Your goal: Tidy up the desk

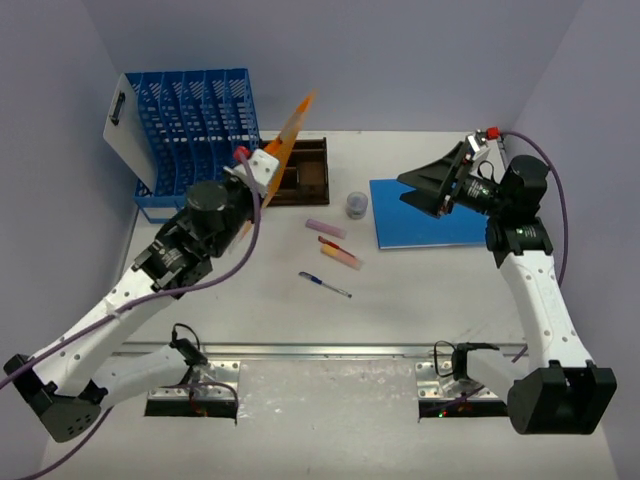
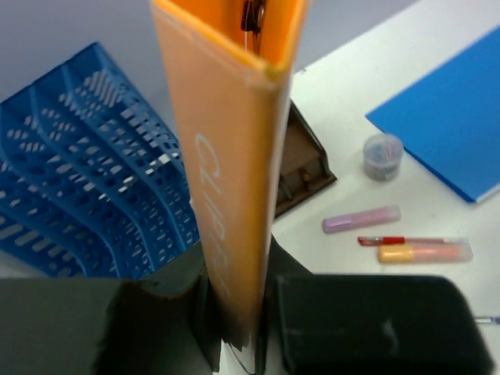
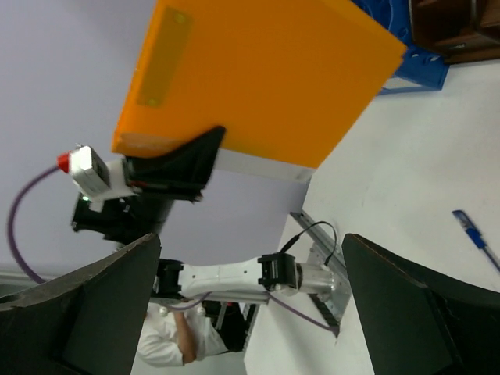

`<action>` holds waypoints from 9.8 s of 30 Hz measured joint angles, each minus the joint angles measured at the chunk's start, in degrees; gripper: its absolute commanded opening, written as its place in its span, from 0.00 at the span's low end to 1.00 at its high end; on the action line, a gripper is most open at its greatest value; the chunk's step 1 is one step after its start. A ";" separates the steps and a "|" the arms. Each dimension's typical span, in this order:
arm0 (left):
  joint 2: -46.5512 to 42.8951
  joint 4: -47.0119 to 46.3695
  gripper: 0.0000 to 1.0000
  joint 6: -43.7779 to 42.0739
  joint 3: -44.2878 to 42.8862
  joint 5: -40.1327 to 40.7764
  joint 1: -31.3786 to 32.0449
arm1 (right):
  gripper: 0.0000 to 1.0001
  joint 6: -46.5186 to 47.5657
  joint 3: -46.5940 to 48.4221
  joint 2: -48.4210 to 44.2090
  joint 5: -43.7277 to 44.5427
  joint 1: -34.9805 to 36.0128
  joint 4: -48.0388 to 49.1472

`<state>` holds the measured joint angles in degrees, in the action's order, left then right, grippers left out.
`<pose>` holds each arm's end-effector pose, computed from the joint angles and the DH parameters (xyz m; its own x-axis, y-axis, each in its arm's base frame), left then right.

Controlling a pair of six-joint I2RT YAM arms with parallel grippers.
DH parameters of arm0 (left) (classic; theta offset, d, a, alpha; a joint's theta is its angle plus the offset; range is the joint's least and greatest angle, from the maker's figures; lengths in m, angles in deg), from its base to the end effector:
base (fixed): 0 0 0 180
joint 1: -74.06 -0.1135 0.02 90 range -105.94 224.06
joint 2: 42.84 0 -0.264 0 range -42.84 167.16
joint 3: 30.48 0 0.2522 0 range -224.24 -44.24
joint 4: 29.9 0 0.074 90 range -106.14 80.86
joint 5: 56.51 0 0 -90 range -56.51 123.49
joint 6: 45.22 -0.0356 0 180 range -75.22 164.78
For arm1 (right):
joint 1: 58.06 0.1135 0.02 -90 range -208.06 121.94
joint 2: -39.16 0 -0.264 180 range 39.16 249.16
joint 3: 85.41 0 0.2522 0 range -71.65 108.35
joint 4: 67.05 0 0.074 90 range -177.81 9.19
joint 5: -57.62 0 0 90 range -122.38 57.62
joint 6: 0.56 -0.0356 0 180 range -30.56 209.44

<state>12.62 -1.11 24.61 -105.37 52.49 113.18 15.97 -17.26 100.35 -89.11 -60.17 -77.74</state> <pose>0.1736 -0.1263 0.3974 0.0013 0.4191 -0.9079 0.3696 0.8434 0.3899 0.2374 0.0210 0.3693 -0.7984 0.5557 -0.2318 -0.1691 0.1624 0.9721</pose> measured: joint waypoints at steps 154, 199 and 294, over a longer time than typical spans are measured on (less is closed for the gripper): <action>27.87 -48.19 0.00 15.72 3.19 -36.92 -61.33 | 0.99 2.80 -7.23 12.90 -8.00 0.00 8.85; 16.52 -18.01 0.78 4.76 -22.29 -45.86 -39.52 | 0.87 68.89 3.63 9.01 33.55 -1.97 -38.29; 53.07 -63.45 0.88 -35.26 14.25 -22.99 19.10 | 0.01 174.79 -15.23 19.78 16.11 -11.28 -30.95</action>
<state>65.69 -64.56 -10.64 -91.12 29.50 132.28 190.76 -32.49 120.13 -73.00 -71.45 -108.69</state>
